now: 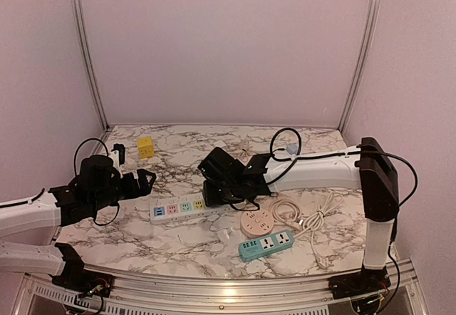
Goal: Insert the plug
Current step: Insert the plug into the socket slot.
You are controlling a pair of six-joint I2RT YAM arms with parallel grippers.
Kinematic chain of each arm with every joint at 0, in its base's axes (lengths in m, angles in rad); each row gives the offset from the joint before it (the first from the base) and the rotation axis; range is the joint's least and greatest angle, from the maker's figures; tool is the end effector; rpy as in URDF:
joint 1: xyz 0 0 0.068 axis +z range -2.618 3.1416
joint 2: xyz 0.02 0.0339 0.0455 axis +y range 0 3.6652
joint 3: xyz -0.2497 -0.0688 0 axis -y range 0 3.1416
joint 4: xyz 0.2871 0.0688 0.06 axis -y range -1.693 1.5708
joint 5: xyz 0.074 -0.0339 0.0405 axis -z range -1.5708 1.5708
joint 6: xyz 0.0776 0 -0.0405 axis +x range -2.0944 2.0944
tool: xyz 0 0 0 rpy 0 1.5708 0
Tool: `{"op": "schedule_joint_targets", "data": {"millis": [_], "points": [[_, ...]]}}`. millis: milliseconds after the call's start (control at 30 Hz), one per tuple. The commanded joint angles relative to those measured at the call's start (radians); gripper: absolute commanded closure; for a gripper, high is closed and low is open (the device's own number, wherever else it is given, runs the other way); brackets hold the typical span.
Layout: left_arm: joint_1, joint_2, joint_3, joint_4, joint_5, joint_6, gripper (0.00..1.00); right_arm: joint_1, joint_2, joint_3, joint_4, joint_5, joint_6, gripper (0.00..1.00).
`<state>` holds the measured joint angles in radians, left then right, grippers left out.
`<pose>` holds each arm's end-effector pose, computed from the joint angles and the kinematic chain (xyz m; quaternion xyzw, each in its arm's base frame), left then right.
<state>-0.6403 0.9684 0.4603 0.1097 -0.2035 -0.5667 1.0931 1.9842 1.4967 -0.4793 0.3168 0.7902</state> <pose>0.2474 -0.1647 0.1738 -0.0257 0.8302 -0.2427 0.5011 0.2449 0.4205 0.1391 -0.0959 0.9391 0.1488 0.2946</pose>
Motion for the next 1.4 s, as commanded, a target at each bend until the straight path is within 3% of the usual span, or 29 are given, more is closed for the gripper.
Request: {"op": "schedule_joint_targets", "data": {"millis": [0,567,900,1367], "points": [[0.005,-0.022,-0.018,0.025,-0.012,-0.009,0.01,0.015,0.034,0.039,-0.009,0.021,0.043,0.93],[0.005,-0.011,-0.005,0.017,-0.022,-0.014,0.01,0.043,0.12,0.097,-0.079,0.062,0.097,0.93],[0.005,-0.014,-0.031,0.031,-0.018,-0.033,0.01,0.04,0.03,0.13,-0.088,0.115,0.047,0.95],[0.005,-0.022,-0.035,0.032,-0.016,-0.036,0.01,0.039,0.038,0.162,-0.076,0.104,0.033,0.96]]}}
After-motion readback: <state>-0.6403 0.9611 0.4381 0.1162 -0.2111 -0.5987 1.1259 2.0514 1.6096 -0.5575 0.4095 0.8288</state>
